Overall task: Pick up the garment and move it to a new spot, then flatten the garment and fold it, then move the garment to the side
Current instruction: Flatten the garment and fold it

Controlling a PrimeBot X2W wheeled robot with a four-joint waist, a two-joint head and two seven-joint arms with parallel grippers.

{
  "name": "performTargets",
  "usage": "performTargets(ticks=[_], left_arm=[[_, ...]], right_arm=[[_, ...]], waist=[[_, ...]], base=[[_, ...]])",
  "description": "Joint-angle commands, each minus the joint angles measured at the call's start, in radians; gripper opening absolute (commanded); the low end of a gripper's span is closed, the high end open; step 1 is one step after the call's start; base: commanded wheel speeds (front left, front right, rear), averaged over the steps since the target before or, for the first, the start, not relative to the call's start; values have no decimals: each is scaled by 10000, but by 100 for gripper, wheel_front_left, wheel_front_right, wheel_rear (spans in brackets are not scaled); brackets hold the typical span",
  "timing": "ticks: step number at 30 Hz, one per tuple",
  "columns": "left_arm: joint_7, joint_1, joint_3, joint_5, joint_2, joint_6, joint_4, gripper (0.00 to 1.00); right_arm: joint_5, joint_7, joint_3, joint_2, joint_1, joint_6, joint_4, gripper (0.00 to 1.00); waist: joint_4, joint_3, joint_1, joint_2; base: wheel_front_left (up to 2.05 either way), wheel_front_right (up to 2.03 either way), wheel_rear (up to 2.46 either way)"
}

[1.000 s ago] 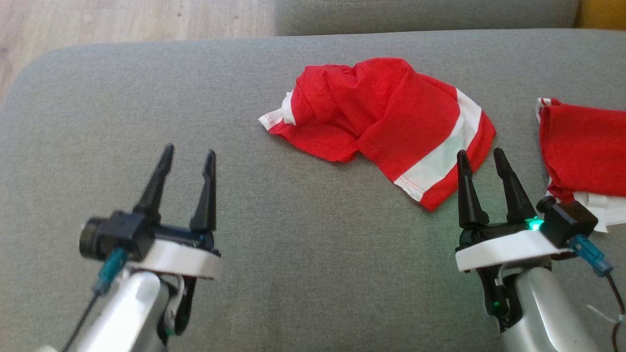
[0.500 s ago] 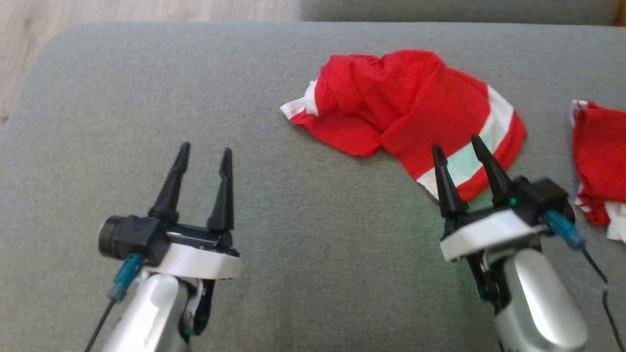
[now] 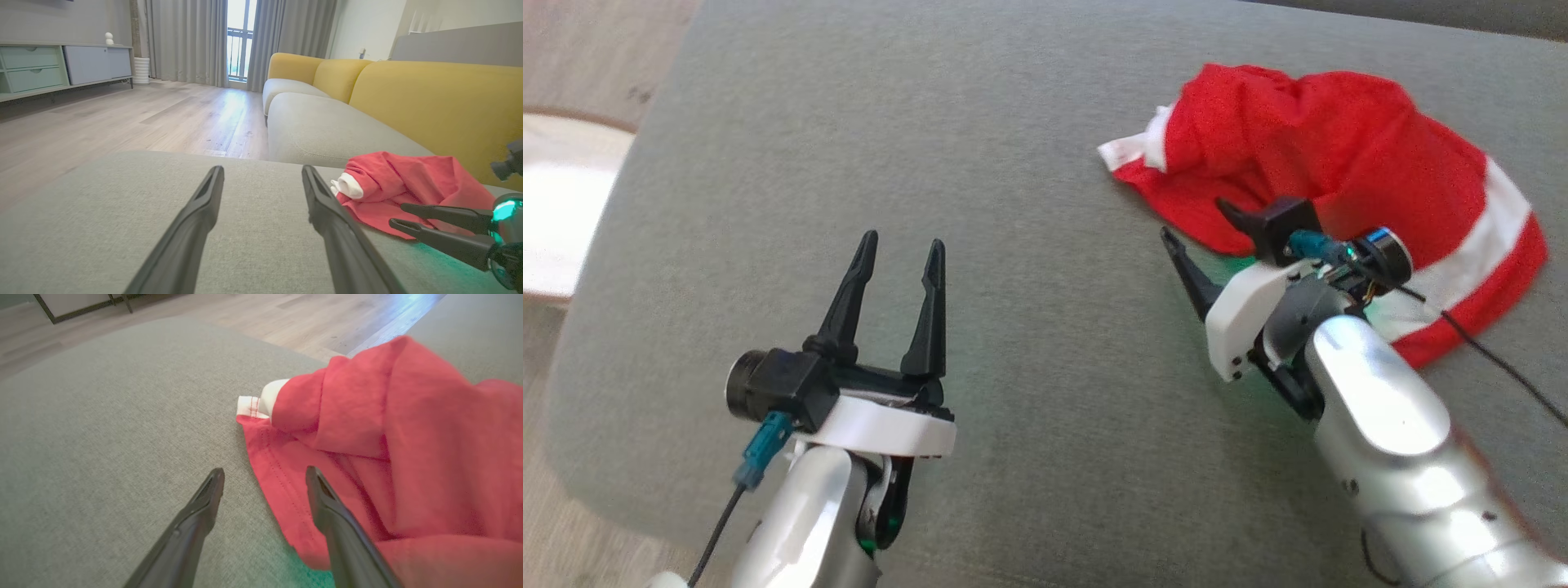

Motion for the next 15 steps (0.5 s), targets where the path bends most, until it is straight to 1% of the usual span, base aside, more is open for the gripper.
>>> performTargets(ticks=[1, 3, 8, 14, 15], left_arm=[[-95, -340, 456, 85, 14, -87, -225, 100], [-95, -314, 526, 133, -87, -177, -166, 100], [-95, -280, 574, 212, -252, -357, -42, 100], [-95, -303, 558, 198, -318, -448, 1, 100], [-95, -299, 557, 193, -322, -452, 6, 100]], right_arm=[[90, -7, 273, 48, -516, 67, -1, 100], [149, -28, 578, -48, -886, 67, 518, 100], [195, -163, 869, -203, -1645, 67, 1800, 100], [-178, -305, 775, -226, -2322, 67, 3295, 100], [-221, -327, 711, -195, -2404, 67, 3523, 62]], waist=[[387, 135, -1, 0], [582, 179, -1, 0], [994, 293, -1, 0], [1357, 378, -1, 0], [1382, 374, -1, 0]], base=[[0, 0, 0], [0, 0, 0], [0, 0, 0], [0, 0, 0], [0, 0, 0]])
